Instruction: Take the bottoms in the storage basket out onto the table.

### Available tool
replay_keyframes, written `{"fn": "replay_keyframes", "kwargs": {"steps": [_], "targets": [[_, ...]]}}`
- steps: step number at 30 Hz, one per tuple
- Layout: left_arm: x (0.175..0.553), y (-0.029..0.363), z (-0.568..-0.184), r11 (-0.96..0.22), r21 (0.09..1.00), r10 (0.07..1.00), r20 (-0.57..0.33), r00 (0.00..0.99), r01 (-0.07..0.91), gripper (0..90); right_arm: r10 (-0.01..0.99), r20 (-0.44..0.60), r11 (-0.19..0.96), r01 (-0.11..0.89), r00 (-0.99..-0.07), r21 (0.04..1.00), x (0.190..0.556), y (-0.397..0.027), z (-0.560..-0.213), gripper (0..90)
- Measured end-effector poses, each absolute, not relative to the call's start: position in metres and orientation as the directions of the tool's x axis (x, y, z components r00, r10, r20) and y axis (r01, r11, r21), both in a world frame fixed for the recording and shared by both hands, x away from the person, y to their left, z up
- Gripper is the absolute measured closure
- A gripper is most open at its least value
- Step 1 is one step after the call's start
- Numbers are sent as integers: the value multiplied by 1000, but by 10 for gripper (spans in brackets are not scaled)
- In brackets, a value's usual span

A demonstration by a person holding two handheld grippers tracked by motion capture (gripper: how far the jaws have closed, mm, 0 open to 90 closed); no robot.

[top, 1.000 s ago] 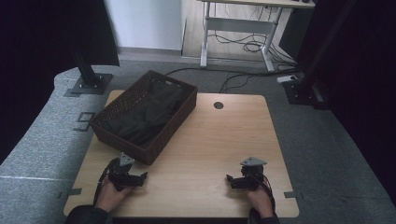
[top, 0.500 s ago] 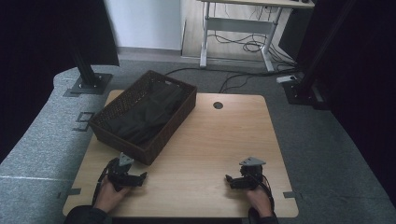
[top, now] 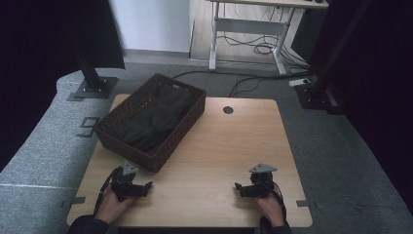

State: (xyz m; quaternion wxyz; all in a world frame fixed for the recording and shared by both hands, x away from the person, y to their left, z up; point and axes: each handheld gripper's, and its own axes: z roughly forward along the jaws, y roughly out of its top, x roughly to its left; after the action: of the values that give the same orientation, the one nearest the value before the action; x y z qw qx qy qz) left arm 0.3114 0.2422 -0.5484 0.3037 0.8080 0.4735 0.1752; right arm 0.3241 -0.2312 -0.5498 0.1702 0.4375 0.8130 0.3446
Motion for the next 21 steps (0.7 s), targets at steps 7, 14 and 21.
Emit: {"fn": "replay_keyframes", "kwargs": {"steps": [7,14,21], "targets": [[306,245,-548,-366,658,871,-5,490,658,0,810,30,385,569,-586,727,322,-220,-539,35],[303,246,-548,-366,657,872,-4,489,659,0,774,55,397,551,-631,734,323,-205,-530,20],[303,246,-548,-364,657,874,-4,486,660,0,734,62,416,520,-676,746,329,-185,-518,20]]}}
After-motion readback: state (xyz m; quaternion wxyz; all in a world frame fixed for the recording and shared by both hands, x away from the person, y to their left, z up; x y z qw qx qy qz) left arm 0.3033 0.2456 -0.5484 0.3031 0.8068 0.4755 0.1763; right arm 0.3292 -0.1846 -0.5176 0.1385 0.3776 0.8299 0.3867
